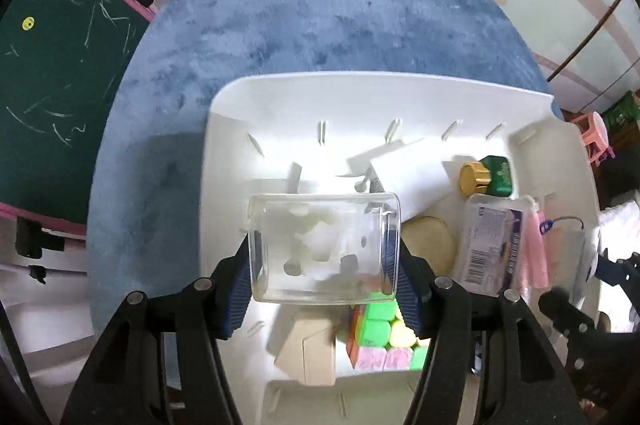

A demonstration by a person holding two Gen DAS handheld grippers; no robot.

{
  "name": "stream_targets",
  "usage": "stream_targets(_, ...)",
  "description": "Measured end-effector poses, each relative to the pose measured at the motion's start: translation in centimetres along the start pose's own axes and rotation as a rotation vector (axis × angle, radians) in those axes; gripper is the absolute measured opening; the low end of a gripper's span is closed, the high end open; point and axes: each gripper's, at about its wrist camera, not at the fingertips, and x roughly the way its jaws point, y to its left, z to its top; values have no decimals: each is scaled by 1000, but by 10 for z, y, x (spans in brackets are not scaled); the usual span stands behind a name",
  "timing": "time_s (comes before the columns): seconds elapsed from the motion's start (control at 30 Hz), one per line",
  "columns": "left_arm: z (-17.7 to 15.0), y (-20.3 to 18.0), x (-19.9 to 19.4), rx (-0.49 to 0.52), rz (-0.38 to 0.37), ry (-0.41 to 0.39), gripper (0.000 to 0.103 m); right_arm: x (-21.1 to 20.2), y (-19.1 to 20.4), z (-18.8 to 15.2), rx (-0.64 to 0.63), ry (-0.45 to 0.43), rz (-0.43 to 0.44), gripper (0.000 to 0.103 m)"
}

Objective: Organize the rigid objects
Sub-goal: 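Lower the clear box and white lens toy into the tray and open both tools, then raise both tools up away from the tray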

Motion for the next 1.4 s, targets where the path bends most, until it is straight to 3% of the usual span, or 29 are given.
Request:
stream_targets(0.2, 4, -1, 5, -16, -42, -38, 65, 19, 0, -6, -13, 55, 16, 65)
stream_targets(0.33, 6, -3, 4, -22, -72, -25, 67, 1, 4, -5, -47, -33, 0, 78)
stream_targets(0.5, 7, -4, -21, -35, -75, -95, 85, -28, 7, -2, -57, -152, 9, 78)
stream_targets(0.83, -5, -6, -99, -41, 6, -166, 85, -114, 9, 16, -30, -436, -36, 78)
stream_targets(1.07, -24, -4, -154, -90, 52, -220, 85, -158, 2, 23, 33, -483, 20, 78)
stream_targets(1.4, -34, -3, -205, -160, 63, -280, 85, -192, 8, 11, 45, -510, 6, 78)
